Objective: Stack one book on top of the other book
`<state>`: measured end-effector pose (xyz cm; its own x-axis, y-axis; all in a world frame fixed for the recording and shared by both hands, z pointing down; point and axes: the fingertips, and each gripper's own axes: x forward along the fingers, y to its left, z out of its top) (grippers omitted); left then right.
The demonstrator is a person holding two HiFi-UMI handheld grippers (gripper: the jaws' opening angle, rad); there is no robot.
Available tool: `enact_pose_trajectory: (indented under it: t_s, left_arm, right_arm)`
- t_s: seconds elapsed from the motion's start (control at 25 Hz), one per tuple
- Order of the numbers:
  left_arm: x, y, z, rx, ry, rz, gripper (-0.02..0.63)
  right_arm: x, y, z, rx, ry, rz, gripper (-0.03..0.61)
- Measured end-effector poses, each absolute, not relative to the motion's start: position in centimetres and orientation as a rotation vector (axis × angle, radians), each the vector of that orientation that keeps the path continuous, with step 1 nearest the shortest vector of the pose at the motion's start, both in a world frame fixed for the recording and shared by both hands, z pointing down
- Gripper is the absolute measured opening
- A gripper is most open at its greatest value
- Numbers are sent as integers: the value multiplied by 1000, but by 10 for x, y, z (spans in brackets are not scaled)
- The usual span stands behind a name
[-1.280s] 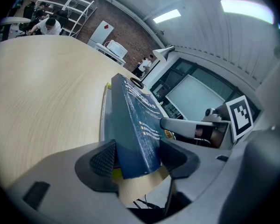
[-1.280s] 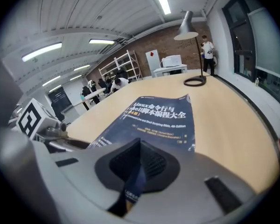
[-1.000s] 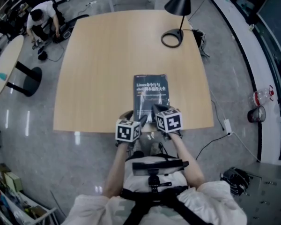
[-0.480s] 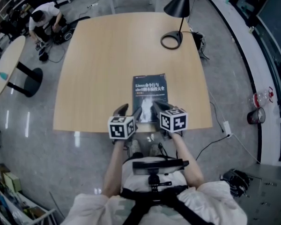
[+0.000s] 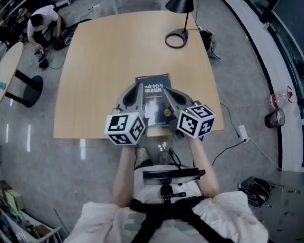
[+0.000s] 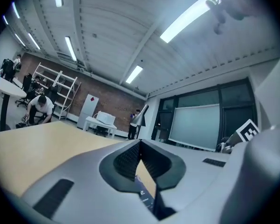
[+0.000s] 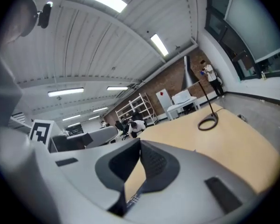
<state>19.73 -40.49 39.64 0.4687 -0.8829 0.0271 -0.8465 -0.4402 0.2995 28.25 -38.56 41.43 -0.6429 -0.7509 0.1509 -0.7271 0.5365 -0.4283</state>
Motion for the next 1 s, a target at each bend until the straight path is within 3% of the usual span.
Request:
enact_pose_trajectory:
  t_s: [0.6,1.0]
  left_arm:
    - [230,-343,387,2536,-1463,-193,12]
    - [207,-291,365,2595,-1436,-231,12]
  right_arm:
    - [309,-332,397,-1251,2689,-616,-5]
    - [285,-279,390,-1278,2691,-584,-5]
